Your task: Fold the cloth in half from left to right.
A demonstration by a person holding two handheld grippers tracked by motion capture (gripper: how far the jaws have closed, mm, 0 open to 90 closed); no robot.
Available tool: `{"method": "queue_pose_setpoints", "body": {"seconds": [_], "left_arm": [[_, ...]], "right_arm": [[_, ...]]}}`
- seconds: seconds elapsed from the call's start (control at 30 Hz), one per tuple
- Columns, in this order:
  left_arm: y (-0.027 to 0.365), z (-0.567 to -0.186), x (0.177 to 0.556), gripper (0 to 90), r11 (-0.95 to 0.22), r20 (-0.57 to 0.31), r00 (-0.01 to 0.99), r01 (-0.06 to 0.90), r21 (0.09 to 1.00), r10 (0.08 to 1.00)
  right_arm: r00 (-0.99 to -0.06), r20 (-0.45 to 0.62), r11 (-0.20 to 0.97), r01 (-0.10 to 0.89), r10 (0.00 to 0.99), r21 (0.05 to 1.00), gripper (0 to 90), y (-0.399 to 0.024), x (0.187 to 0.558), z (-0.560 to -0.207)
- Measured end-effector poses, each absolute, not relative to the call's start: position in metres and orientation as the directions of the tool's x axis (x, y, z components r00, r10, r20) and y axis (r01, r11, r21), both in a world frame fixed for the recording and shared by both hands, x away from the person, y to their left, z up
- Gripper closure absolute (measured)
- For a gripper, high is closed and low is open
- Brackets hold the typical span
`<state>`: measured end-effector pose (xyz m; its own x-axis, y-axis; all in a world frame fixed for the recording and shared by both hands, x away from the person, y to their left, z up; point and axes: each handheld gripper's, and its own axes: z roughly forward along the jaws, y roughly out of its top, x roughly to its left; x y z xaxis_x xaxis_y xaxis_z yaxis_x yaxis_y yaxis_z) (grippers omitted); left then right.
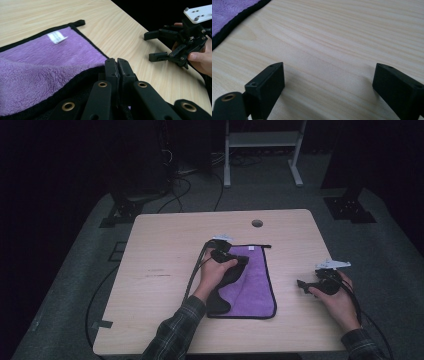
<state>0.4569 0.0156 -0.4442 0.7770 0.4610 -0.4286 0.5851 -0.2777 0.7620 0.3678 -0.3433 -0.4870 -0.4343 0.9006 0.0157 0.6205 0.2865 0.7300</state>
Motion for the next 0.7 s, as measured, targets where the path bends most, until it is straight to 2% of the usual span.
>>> {"method": "queue_pose_setpoints", "body": {"seconds": [0.7], "left_arm": [[-0.04, -0.456, 0.465, 87.4, -0.334, -0.45, 0.78, 0.604, 0.724, 0.435]], "right_arm": [[-0.435, 0.016, 0.287, 0.621, 0.9, 0.73, 9.8, -0.343, 0.368, -0.487]]}}
